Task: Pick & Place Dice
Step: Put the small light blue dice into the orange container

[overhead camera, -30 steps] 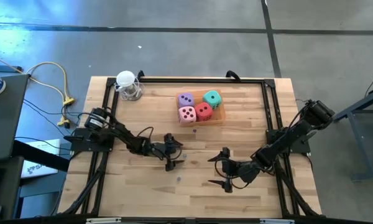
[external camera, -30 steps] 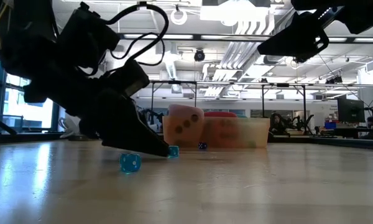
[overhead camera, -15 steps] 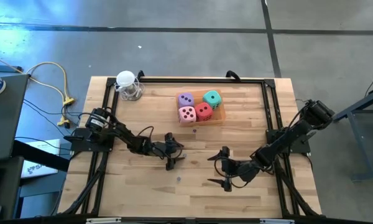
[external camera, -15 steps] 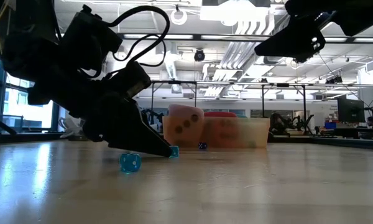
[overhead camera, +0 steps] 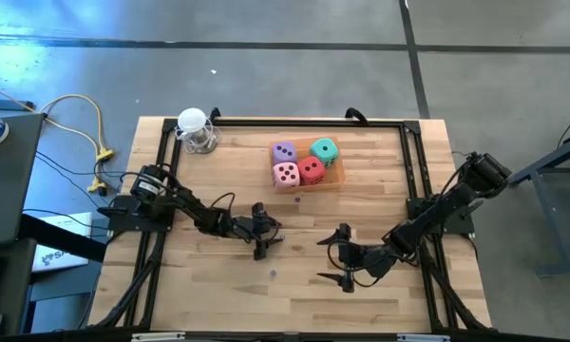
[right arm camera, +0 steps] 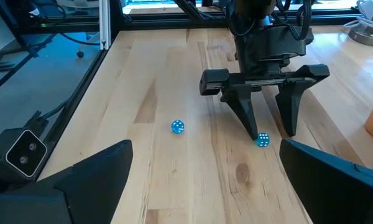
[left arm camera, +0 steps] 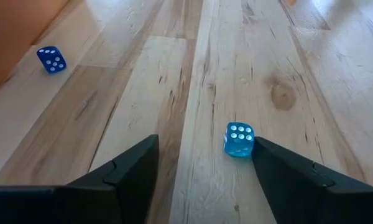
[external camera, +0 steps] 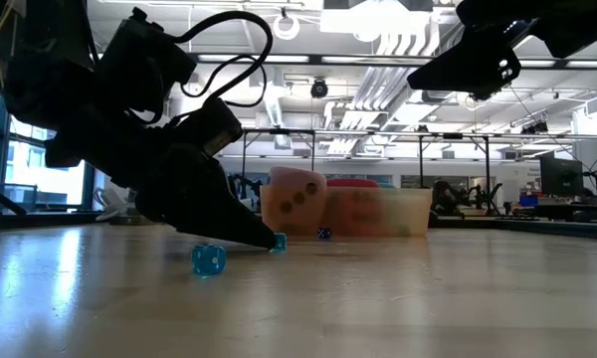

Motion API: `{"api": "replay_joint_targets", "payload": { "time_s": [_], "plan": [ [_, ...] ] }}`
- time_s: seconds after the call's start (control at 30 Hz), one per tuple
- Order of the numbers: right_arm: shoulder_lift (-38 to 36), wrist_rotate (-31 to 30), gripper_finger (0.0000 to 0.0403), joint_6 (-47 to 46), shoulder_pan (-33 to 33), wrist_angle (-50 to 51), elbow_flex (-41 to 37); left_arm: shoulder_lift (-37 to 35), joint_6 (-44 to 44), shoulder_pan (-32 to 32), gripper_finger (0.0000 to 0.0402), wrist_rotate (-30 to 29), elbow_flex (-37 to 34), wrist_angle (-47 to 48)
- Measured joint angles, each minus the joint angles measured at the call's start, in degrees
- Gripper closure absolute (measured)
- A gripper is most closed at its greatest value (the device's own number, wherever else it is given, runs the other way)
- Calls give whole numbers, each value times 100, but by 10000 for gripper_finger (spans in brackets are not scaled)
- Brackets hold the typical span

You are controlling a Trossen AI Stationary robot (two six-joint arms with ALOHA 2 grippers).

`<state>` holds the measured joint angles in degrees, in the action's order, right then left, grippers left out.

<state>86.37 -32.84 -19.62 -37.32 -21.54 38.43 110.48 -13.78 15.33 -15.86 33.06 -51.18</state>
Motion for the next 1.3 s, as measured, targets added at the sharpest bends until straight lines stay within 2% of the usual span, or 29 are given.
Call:
{"api": "replay_joint_targets", "payload": {
  "time_s": [0.47, 0.7, 0.97, 1.1, 1.3],
  "plan": [
    [0, 0, 3, 1, 26, 1, 1, 9, 21, 11, 157, -2, 0, 12],
    [0, 20, 3, -13, 149, 42, 0, 416, 9, 17, 157, 5, 6, -621],
    [0, 26, 3, -21, 149, 56, -1, 444, 20, 17, 158, 48, 9, -644],
    [0, 26, 3, -23, 149, 76, -2, 444, 42, 17, 185, 46, 9, -628],
    [0, 26, 3, -23, 149, 79, 0, 448, 22, 39, 268, 20, 11, -584]
  ]
}}
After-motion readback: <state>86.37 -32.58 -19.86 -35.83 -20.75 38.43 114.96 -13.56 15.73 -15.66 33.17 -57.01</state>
